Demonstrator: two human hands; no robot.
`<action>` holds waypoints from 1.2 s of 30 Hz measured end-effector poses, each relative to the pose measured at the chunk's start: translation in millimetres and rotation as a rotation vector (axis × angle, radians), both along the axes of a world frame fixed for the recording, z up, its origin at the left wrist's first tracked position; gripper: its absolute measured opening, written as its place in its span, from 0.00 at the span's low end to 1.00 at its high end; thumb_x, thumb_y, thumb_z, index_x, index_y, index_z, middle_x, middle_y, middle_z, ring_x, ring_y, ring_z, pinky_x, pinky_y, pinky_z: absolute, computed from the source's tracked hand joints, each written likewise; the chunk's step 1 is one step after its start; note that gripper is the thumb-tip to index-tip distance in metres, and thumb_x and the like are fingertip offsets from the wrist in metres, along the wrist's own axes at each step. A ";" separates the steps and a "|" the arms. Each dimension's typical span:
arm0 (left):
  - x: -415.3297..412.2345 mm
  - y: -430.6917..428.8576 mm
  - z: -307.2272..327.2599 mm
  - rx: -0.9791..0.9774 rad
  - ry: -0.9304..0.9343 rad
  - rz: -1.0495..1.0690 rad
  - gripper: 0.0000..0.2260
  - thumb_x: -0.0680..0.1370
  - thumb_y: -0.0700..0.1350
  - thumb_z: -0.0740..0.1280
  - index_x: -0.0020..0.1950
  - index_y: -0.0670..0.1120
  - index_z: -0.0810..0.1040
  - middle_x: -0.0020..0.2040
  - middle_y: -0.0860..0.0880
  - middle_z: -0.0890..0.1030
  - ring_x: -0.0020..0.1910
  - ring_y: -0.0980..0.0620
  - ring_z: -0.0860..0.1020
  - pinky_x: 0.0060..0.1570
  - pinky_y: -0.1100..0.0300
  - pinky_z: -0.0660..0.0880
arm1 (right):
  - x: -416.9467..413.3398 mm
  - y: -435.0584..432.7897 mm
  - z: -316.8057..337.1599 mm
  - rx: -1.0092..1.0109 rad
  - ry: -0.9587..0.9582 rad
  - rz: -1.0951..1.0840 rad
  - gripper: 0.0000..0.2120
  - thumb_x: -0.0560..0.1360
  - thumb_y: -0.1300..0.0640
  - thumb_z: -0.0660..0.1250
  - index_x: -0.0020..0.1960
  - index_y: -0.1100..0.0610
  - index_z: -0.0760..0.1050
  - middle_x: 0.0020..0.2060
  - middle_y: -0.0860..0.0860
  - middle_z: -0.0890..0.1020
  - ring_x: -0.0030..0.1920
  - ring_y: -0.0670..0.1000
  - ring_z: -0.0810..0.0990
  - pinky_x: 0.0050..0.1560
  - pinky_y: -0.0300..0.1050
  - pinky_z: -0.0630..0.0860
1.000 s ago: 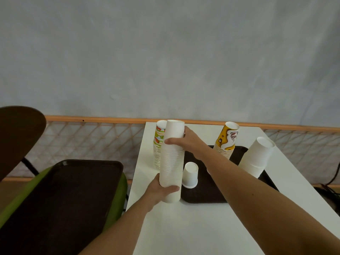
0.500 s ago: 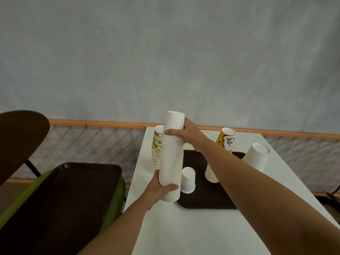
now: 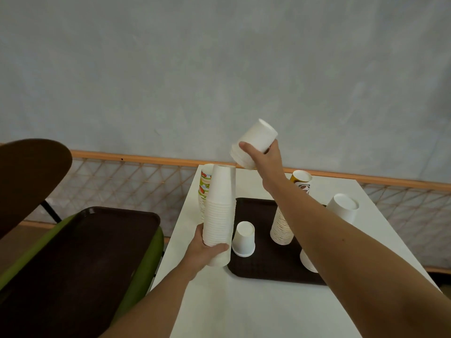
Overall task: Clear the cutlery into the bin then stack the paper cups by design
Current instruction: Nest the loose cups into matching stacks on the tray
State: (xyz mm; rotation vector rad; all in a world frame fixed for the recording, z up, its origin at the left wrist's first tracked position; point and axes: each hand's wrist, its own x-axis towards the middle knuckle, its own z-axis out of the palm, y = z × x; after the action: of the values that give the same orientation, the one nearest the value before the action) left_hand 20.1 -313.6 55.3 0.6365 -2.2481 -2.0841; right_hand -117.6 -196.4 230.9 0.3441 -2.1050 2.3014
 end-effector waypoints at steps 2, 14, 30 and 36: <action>0.3 0.9 -1.4 0.016 -0.001 0.021 0.40 0.60 0.53 0.77 0.66 0.57 0.60 0.62 0.52 0.72 0.61 0.48 0.72 0.59 0.52 0.74 | -2.2 6.6 -14.2 0.030 -0.017 -0.008 0.29 0.68 0.54 0.75 0.64 0.54 0.64 0.55 0.51 0.74 0.55 0.50 0.74 0.47 0.42 0.74; 8.3 1.5 -2.8 0.040 0.028 0.117 0.38 0.60 0.49 0.75 0.66 0.56 0.61 0.57 0.54 0.75 0.58 0.51 0.74 0.49 0.57 0.73 | 13.2 30.1 -112.6 0.523 -0.102 0.157 0.39 0.68 0.54 0.75 0.71 0.55 0.56 0.62 0.53 0.71 0.61 0.53 0.71 0.57 0.50 0.74; 15.0 -8.7 -1.1 0.041 0.079 0.150 0.36 0.61 0.49 0.76 0.63 0.60 0.62 0.57 0.57 0.74 0.59 0.51 0.73 0.54 0.56 0.73 | 20.2 32.9 -160.2 0.670 -0.159 0.198 0.41 0.67 0.60 0.76 0.73 0.52 0.56 0.70 0.55 0.65 0.70 0.57 0.66 0.66 0.52 0.68; 8.5 -4.2 6.6 0.021 0.092 0.131 0.35 0.61 0.50 0.76 0.63 0.59 0.62 0.56 0.57 0.74 0.59 0.51 0.74 0.55 0.56 0.73 | 17.8 11.4 -103.0 0.375 -0.036 0.215 0.20 0.77 0.58 0.64 0.68 0.53 0.65 0.61 0.53 0.73 0.65 0.54 0.71 0.60 0.42 0.68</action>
State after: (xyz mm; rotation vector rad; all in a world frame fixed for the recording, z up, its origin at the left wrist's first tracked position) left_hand 28.6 -317.8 62.0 0.6547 -2.0796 -2.0341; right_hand -99.8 -185.0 127.9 0.5600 -2.6358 2.0064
